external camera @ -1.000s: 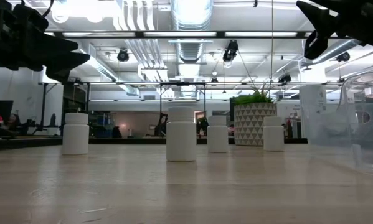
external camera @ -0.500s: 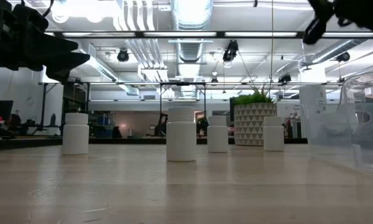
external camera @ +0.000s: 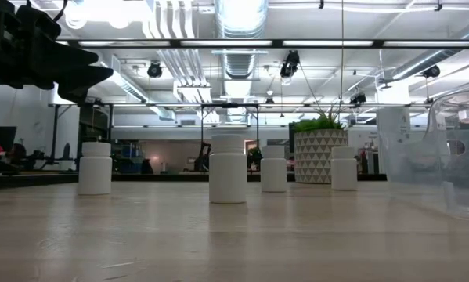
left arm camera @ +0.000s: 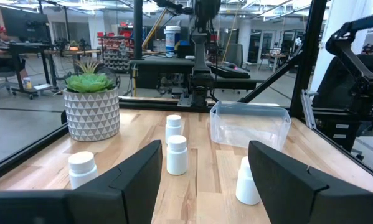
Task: Pick and place pill bottles into a basket
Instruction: Put the white medicine bottle into the transparent bin
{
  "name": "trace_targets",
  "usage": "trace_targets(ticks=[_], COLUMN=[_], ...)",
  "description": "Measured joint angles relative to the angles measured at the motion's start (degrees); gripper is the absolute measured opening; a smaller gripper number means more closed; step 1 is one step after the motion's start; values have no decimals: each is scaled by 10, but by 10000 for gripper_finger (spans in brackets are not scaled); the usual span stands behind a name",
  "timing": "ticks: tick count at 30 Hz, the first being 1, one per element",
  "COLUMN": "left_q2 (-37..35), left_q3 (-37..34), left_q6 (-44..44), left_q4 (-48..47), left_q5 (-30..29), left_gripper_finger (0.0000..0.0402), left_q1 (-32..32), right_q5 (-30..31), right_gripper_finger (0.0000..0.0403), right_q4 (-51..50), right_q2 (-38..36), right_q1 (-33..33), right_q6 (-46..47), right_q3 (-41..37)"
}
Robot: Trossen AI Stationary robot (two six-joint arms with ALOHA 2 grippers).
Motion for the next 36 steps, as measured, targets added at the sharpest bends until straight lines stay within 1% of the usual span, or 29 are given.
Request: trace_targets(ticks=[3,5,10,13,18,20,22,24,27,28,32,36], left_q2=[0,0,0,0,0,0,0,0,0,0,0,0], left_q3=[0,0,0,0,0,0,0,0,0,0,0,0], left_q6=[0,0,0,0,0,0,0,0,0,0,0,0], left_q4=[0,0,0,0,0,0,0,0,0,0,0,0], left_q5=[0,0,0,0,0,0,0,0,0,0,0,0], left_gripper_finger=[222,222,222,222,222,222,222,222,222,222,222,222], left_q1=[0,0,0,0,0,0,0,0,0,0,0,0], right_q5=[37,51,44,3,-99,-115,-126,-159,-232,-248,-258,-301], right_gripper_finger=[68,68,68,68,68,68,68,68,68,68,68,68], right_q4=[-178,-284,-521,-643,-812,-881,-950,-989,-990,-989,-990,-986], right_q2=[18,37,102,155,253,292,323,347,365,368,371,372], right_q1=[-2,-8,-28,-44,-94,-124,-157,-193,-244,-258,-294,-312], right_q6=[24,41,90,117,146,151,136,101,38,13,-117,-233], right_q3=[94,157,302,380,491,529,557,572,573,572,555,519])
